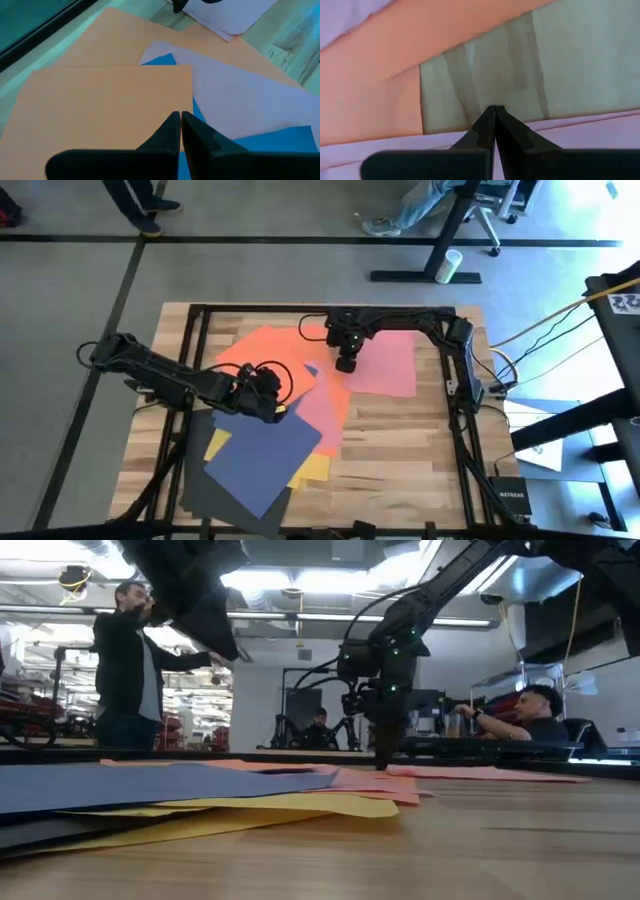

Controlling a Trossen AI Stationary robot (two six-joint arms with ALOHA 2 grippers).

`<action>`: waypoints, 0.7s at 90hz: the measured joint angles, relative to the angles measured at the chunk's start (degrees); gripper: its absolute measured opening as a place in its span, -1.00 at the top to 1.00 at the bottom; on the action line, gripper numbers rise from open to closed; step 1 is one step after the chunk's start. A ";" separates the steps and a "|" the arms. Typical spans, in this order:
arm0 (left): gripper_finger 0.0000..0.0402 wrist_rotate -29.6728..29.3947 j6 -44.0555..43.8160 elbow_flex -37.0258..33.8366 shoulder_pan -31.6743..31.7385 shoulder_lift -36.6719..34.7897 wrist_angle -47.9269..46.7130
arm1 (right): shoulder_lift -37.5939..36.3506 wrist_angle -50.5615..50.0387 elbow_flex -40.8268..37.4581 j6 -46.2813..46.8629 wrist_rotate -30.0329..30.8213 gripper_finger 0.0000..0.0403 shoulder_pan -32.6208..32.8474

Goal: Organize paper
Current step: Stack the pink paper on top of the pink paper

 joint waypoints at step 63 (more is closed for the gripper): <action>1.00 -0.02 0.02 0.00 0.00 0.02 0.00 | -0.43 -7.00 -0.09 -2.04 1.11 1.00 0.00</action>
